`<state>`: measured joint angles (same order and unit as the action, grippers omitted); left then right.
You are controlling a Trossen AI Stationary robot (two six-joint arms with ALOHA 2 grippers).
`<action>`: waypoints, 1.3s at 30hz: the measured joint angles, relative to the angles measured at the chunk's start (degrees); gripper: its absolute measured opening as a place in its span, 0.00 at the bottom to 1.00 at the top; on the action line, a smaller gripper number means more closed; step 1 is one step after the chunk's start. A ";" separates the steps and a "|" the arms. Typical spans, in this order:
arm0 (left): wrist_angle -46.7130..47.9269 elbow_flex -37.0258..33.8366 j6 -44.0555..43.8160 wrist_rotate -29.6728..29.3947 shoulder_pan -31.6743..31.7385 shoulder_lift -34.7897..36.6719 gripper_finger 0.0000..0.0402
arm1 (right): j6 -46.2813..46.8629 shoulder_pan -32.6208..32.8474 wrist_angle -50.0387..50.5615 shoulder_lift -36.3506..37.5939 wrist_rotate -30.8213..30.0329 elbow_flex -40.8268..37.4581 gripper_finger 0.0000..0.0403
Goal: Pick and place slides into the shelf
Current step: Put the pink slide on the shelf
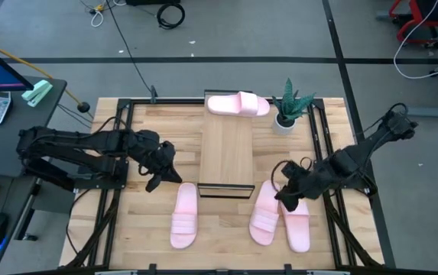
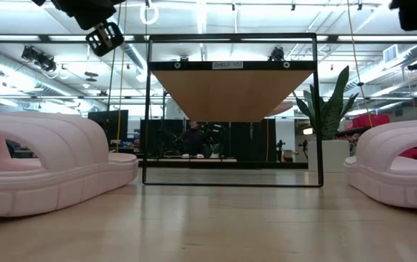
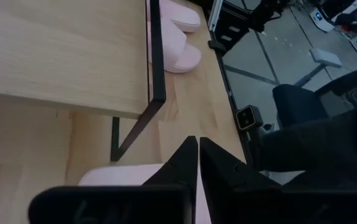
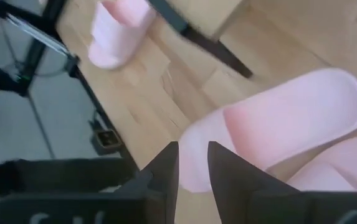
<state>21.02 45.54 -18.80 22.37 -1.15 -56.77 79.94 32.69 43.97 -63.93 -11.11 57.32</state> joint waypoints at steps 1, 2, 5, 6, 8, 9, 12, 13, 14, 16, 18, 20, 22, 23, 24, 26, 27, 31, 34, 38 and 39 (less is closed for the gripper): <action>0.00 0.00 0.14 -0.02 -0.04 0.00 0.06 | -0.03 0.50 -0.07 -1.10 0.00 0.00 0.24; 0.00 0.00 0.36 -0.04 -0.10 0.00 0.07 | -0.21 0.90 -0.07 -2.22 0.00 0.00 0.24; 0.00 0.02 0.58 -0.16 -0.10 -0.01 0.06 | -1.61 1.29 -0.05 -5.65 0.06 -0.02 0.26; 0.00 0.02 0.59 -0.20 -0.10 -0.02 0.06 | -1.87 1.27 -0.05 -6.64 0.05 -0.02 0.26; -0.02 0.02 0.78 -0.24 -0.10 -0.02 0.05 | -2.02 1.24 -0.05 -8.34 0.54 -0.02 0.27; -0.02 0.02 1.20 -0.26 -0.10 -0.02 0.04 | -2.29 1.24 -0.03 -9.04 0.69 -0.02 0.28; -0.12 0.02 1.72 -0.28 -0.10 -0.02 0.03 | -3.65 1.28 0.02 -10.43 2.82 -0.02 0.29; -0.17 0.02 1.72 -0.34 -0.10 -0.03 0.03 | -4.17 1.27 0.24 -10.70 4.07 -0.02 0.30; -0.25 0.02 1.73 -0.62 -0.10 -0.04 0.03 | -4.68 1.27 0.56 -10.95 5.11 -0.02 0.31; -0.31 0.02 1.85 -1.41 -0.10 -0.07 0.03 | -4.99 1.65 1.51 -11.10 6.37 -0.02 0.32; -0.31 0.04 1.88 -2.06 -0.10 -0.07 0.03 | -5.03 2.38 2.61 -11.08 6.61 -0.02 0.34; -0.35 0.04 1.89 -2.69 -0.03 -0.07 0.04 | -4.67 3.34 3.60 -11.02 6.81 -0.02 0.35; -0.48 0.04 1.89 -3.58 -0.04 -0.19 0.05 | -3.68 4.42 4.69 -10.86 6.97 -0.04 0.36; -0.47 0.07 1.89 -4.17 -0.04 -0.22 0.06 | -3.07 4.89 4.81 -10.86 6.97 -0.04 0.37; -0.49 0.07 1.89 -4.55 -0.04 -0.22 0.06 | -2.39 5.47 4.79 -10.86 6.98 -0.04 0.37; -0.81 0.07 1.89 -4.77 -0.04 -0.22 0.06 | -1.26 6.70 4.82 -10.86 6.95 -0.04 0.38; -0.96 0.07 1.89 -4.79 -0.04 -0.22 0.06 | -0.63 7.35 4.93 -10.86 6.95 -0.03 0.38; -1.55 0.07 1.89 -4.79 -0.04 -0.22 0.04 | 3.92 9.77 8.55 -10.86 6.97 -0.06 0.39; -1.90 0.09 1.89 -4.79 -0.04 -0.22 0.03 | 6.40 11.29 10.24 -10.86 6.54 -0.07 0.38; -2.60 0.09 1.87 -4.79 -0.04 -0.22 0.03 | 6.88 12.40 12.15 -10.86 6.27 -0.07 0.38; -2.62 0.09 1.89 -4.79 -0.04 -0.22 0.04 | 6.88 12.55 12.72 -10.86 6.28 -0.07 0.38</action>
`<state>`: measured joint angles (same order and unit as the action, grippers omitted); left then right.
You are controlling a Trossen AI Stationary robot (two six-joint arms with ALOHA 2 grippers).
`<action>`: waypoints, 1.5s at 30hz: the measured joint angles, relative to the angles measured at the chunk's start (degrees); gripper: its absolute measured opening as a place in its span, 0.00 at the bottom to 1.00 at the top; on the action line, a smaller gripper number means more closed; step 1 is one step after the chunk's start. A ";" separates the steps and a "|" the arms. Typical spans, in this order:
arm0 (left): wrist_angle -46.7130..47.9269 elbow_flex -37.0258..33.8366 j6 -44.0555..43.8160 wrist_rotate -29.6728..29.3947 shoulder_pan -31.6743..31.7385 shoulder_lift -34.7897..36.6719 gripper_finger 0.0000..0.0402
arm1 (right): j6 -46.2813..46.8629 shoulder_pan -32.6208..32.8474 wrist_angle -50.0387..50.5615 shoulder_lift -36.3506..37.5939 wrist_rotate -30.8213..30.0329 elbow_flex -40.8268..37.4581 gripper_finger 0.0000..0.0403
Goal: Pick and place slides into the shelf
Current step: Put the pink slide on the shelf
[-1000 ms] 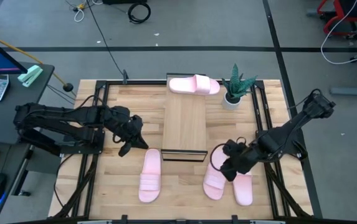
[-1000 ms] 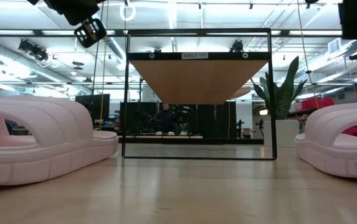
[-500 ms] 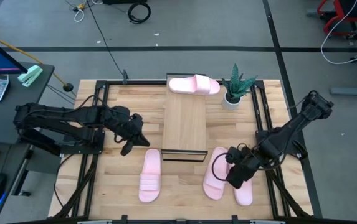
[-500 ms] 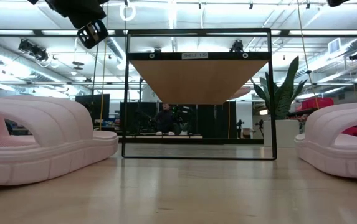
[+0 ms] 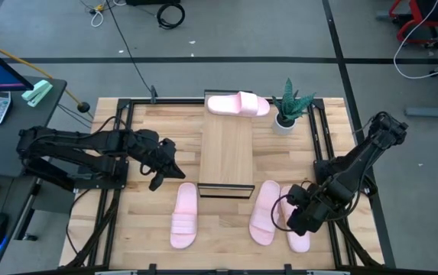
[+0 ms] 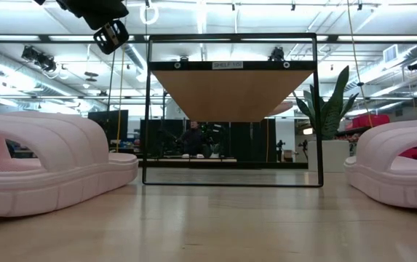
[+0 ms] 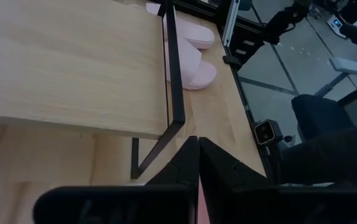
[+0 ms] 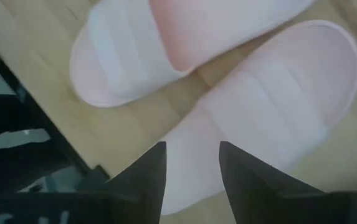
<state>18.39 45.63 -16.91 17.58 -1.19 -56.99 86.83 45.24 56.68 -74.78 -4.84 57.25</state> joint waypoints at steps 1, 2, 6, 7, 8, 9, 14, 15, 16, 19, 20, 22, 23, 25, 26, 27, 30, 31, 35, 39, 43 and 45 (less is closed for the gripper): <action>0.00 0.00 0.00 0.00 0.00 0.00 0.04 | 0.01 0.00 0.52 0.00 0.02 0.00 0.38; -0.03 0.00 -0.02 0.00 0.00 0.00 0.04 | 0.05 -0.01 0.82 0.00 0.00 0.00 0.38; -0.20 0.00 -0.33 0.00 0.00 0.00 0.06 | 0.35 -0.09 0.97 0.00 -0.09 0.00 0.38; -0.20 0.00 -0.41 0.00 0.00 0.00 0.06 | 0.74 -0.09 1.15 0.00 -0.09 0.00 0.38; -0.20 0.00 -0.44 0.00 0.00 0.00 0.06 | 1.46 -0.09 1.78 0.00 -0.09 0.00 0.38; -0.20 0.00 -0.41 0.00 0.00 0.00 0.06 | 2.35 -0.09 2.84 0.00 -0.07 0.00 0.38; -0.20 0.00 -0.39 0.00 0.00 0.00 0.04 | 3.57 -1.91 5.32 1.58 1.73 -2.19 0.38; -0.21 0.00 -0.41 0.00 0.00 0.00 0.04 | 3.14 -2.81 4.94 2.57 2.76 -3.25 0.38; -0.21 0.00 -0.41 -0.01 0.00 0.00 0.04 | 2.47 -3.80 4.47 3.66 3.88 -4.39 0.38; -0.45 0.00 -0.45 0.00 0.00 0.00 0.04 | -0.75 -7.19 1.59 8.21 6.73 -8.40 0.38; -0.50 0.00 -0.67 0.00 -0.01 0.00 0.04 | -2.11 -8.44 0.75 9.99 7.57 -9.76 0.38; -0.58 0.00 -0.77 -0.01 0.00 0.00 0.05 | -4.86 -10.78 -1.52 13.77 9.61 -12.58 0.38; -0.59 0.00 -0.80 -0.02 0.00 0.00 0.05 | -6.16 -11.97 -2.41 15.47 10.74 -13.89 0.38; -0.59 0.00 -0.93 -0.01 0.00 0.00 0.05 | -8.68 -14.23 -3.76 18.80 13.40 -16.71 0.37; -0.59 0.00 -1.27 -0.02 0.00 0.00 0.06 | -9.78 -15.32 -4.25 20.27 14.94 -18.10 0.37; -0.61 0.00 -1.94 -0.12 0.00 0.00 0.06 | -10.72 -16.42 -4.74 21.61 16.66 -19.47 0.37; -0.63 0.00 -2.69 -1.15 -0.02 0.00 0.05 | -12.57 -19.51 -6.14 24.37 21.38 -23.49 0.37; -0.66 0.00 -3.34 -1.44 -0.02 0.00 0.04 | -13.29 -20.54 -6.84 24.91 22.58 -24.68 0.37; -0.68 0.00 -4.27 -2.40 0.00 0.00 0.03 | -17.30 -24.19 -9.41 25.27 24.79 -27.58 0.37; -0.83 0.00 -5.03 -2.60 0.00 0.00 0.04 | -23.78 -27.97 -10.40 24.96 24.42 -27.96 0.37; -1.02 0.00 -5.69 -3.09 0.00 0.00 0.05 | -31.95 -31.97 -10.36 24.94 24.69 -27.96 0.37; -1.07 0.00 -6.47 -3.60 0.00 0.00 0.06 | -35.91 -33.88 -10.47 24.79 25.82 -27.96 0.37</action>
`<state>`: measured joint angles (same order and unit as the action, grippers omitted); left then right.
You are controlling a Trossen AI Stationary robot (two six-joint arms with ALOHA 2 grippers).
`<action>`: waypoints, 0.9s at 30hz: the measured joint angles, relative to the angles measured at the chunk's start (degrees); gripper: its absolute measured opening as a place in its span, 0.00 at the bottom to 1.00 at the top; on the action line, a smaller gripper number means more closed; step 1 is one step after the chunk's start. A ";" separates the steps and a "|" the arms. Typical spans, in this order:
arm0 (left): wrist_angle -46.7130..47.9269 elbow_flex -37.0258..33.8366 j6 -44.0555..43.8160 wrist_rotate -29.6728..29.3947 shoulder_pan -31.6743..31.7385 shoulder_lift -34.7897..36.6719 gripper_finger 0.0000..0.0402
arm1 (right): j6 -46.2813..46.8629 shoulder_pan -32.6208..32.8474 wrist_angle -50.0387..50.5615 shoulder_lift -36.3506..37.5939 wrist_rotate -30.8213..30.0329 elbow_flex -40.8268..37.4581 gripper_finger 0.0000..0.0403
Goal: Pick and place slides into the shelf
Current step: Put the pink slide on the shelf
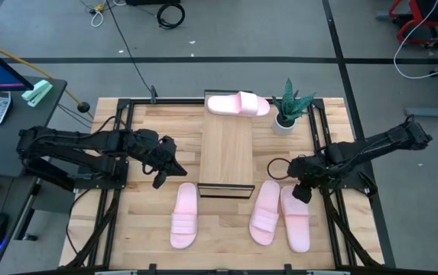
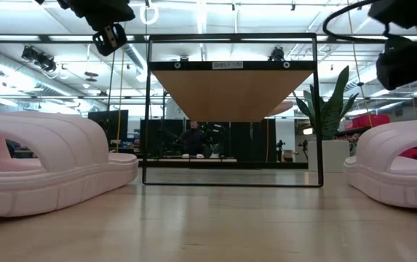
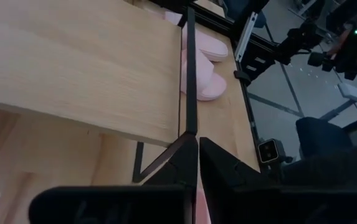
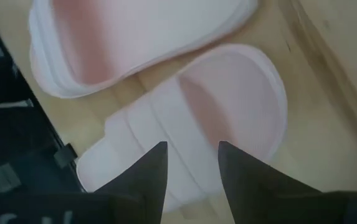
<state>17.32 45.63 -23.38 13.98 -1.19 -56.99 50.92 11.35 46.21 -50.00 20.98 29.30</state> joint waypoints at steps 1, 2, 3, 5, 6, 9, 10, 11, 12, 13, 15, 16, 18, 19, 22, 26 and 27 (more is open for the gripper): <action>0.00 0.00 -0.04 -0.07 0.00 0.00 0.05 | -1.75 -0.91 -0.01 -0.16 0.67 0.00 0.37; 0.00 0.00 -0.04 -0.09 0.00 0.00 0.05 | -3.55 -1.84 0.01 -0.37 1.24 0.00 0.37; 0.00 0.00 -0.04 -0.11 0.00 0.00 0.05 | -5.25 -2.76 -0.01 -0.79 1.83 0.00 0.37; 0.00 0.00 -0.06 -0.37 0.00 0.00 0.04 | -8.43 -4.76 0.02 -2.09 3.42 0.00 0.37; 0.00 0.00 -0.06 -0.51 0.00 0.00 0.04 | -9.97 -5.71 0.02 -2.86 4.22 0.00 0.37; 0.00 0.00 -0.41 -0.91 0.00 0.00 0.03 | -14.16 -8.49 0.01 -5.56 6.63 0.00 0.37; 0.00 0.00 -0.62 -1.14 0.00 0.00 0.03 | -15.41 -9.26 -0.01 -6.45 7.37 0.00 0.37; 0.00 0.00 -1.16 -1.25 0.00 0.00 0.03 | -16.64 -10.02 0.01 -7.40 8.06 0.00 0.37; 0.00 0.00 -1.50 -1.34 0.00 0.00 0.04 | -17.76 -10.72 -0.01 -8.28 8.60 0.00 0.37; 0.00 0.00 -1.59 -1.36 0.00 0.00 0.04 | -18.88 -11.36 -0.01 -9.12 9.23 0.00 0.37; 0.01 0.00 -1.65 -1.35 0.00 0.00 0.05 | -20.99 -12.48 -0.13 -10.63 10.36 0.00 0.37; 0.02 0.00 -1.73 -1.36 0.00 0.00 0.05 | -21.97 -12.90 -0.24 -11.33 11.04 0.00 0.37; 0.02 0.00 -1.96 -1.36 0.00 0.00 0.05 | -23.74 -13.62 -0.93 -12.57 12.17 0.00 0.37; 0.02 0.00 -1.96 -1.34 0.00 0.00 0.05 | -24.32 -13.84 -1.18 -13.10 12.65 0.00 0.37; 0.02 0.00 -2.24 -1.36 0.00 0.00 0.04 | -25.80 -14.25 -1.32 -14.24 13.70 0.00 0.37; 0.04 0.00 -3.02 -1.34 0.00 0.00 0.03 | -27.60 -14.27 -1.41 -15.31 15.11 -0.02 0.37; 0.04 0.00 -3.03 -1.34 0.00 0.00 0.03 | -28.01 -14.27 -1.52 -15.57 15.67 -0.02 0.37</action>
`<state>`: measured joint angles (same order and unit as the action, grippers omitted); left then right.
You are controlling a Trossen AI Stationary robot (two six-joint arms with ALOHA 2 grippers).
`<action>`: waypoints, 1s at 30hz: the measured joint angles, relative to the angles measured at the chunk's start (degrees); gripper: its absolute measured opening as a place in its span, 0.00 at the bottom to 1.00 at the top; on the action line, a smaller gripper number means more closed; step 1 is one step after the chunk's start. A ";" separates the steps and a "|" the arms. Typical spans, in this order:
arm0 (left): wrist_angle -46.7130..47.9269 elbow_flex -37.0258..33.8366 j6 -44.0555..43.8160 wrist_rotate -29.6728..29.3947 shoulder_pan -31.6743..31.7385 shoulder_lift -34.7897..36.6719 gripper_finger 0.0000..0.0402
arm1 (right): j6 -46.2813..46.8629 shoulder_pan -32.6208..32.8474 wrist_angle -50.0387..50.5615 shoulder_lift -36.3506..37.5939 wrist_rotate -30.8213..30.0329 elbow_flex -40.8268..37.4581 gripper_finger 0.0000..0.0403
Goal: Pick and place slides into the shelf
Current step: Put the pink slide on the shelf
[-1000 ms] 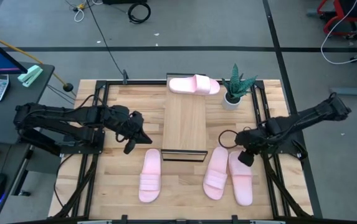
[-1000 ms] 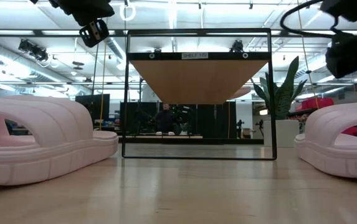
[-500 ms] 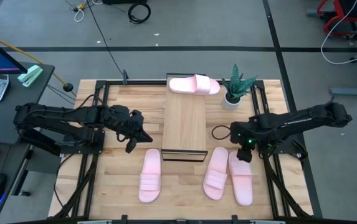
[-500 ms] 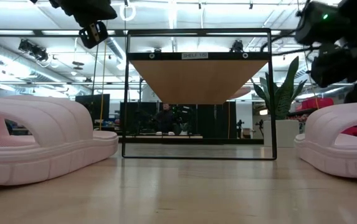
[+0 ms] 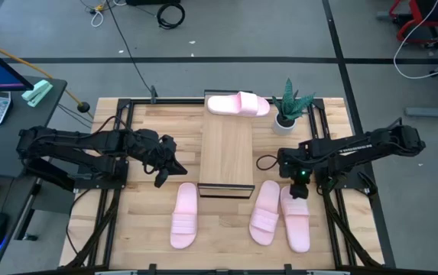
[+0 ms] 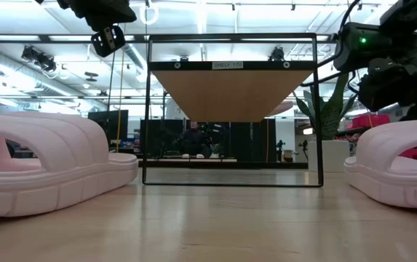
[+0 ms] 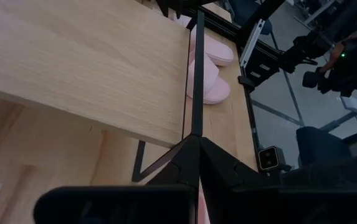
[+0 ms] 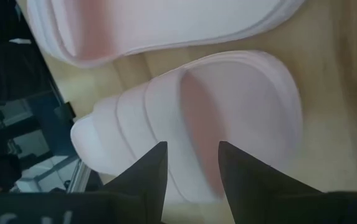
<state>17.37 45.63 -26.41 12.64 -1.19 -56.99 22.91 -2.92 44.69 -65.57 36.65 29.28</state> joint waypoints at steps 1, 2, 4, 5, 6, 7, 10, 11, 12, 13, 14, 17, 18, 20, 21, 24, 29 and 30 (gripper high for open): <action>0.00 0.00 -0.03 0.01 0.00 0.00 0.03 | -0.34 0.00 -0.07 -0.22 0.29 0.00 0.37; 0.00 0.00 -0.04 0.01 0.00 0.00 0.04 | -0.67 0.02 -0.05 -0.39 0.46 0.00 0.37; 0.01 0.00 -0.04 0.01 0.00 0.00 0.05 | -1.42 0.02 -0.17 -0.74 0.50 0.00 0.37; 0.02 0.00 -0.04 0.01 0.00 0.00 0.05 | -1.66 0.02 -0.20 -0.90 0.50 0.00 0.37; 0.02 0.00 -0.05 0.01 0.00 0.00 0.05 | -1.81 0.02 -0.35 -1.07 0.54 -0.06 0.37; 0.02 0.00 -0.07 0.01 0.00 0.00 0.05 | -1.74 0.02 -0.75 -1.19 0.81 -0.30 0.37; 0.03 0.00 -0.07 0.01 0.00 0.00 0.04 | -0.96 0.02 -2.23 -1.23 2.06 -1.31 0.37; 0.04 0.00 -0.07 0.01 0.00 0.00 0.04 | -0.46 0.02 -2.80 -1.23 2.35 -1.65 0.37; 0.04 0.00 -0.08 0.01 0.00 0.00 0.03 | -0.19 0.02 -3.21 -1.23 2.76 -1.92 0.37; 0.07 0.00 -0.11 0.01 0.00 0.00 0.03 | 0.20 0.02 -3.86 -1.21 3.19 -2.24 0.37; 0.04 0.00 -0.11 0.01 0.00 0.00 0.03 | 0.71 0.02 -4.57 -1.23 3.66 -2.55 0.37; 0.07 0.00 -0.10 0.01 0.00 -0.02 0.03 | 2.20 0.03 -6.41 -1.21 5.20 -3.54 0.37; 0.07 0.00 -0.09 0.01 0.00 -0.02 0.03 | 2.59 0.04 -7.11 -1.21 5.56 -3.94 0.37; 0.07 0.00 -0.11 0.01 0.00 -0.02 0.04 | 3.45 0.04 -8.46 -1.21 6.38 -4.70 0.37; 0.07 0.00 -0.10 0.01 0.00 -0.02 0.05 | 3.95 0.04 -9.14 -1.21 6.97 -5.13 0.37; 0.07 0.00 -0.09 0.01 -0.01 -0.02 0.05 | 5.19 0.04 -11.11 -1.19 9.60 -6.17 0.36; 0.06 0.00 -0.09 0.01 0.00 -0.02 0.04 | 6.97 0.04 -13.21 -1.19 14.21 -8.23 0.35; 0.05 0.00 -0.09 0.01 -0.01 -0.02 0.03 | 7.58 0.04 -13.57 -1.19 15.02 -8.68 0.35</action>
<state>17.42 45.63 -26.50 12.64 -1.20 -57.01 30.49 -2.87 31.12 -66.76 51.67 20.59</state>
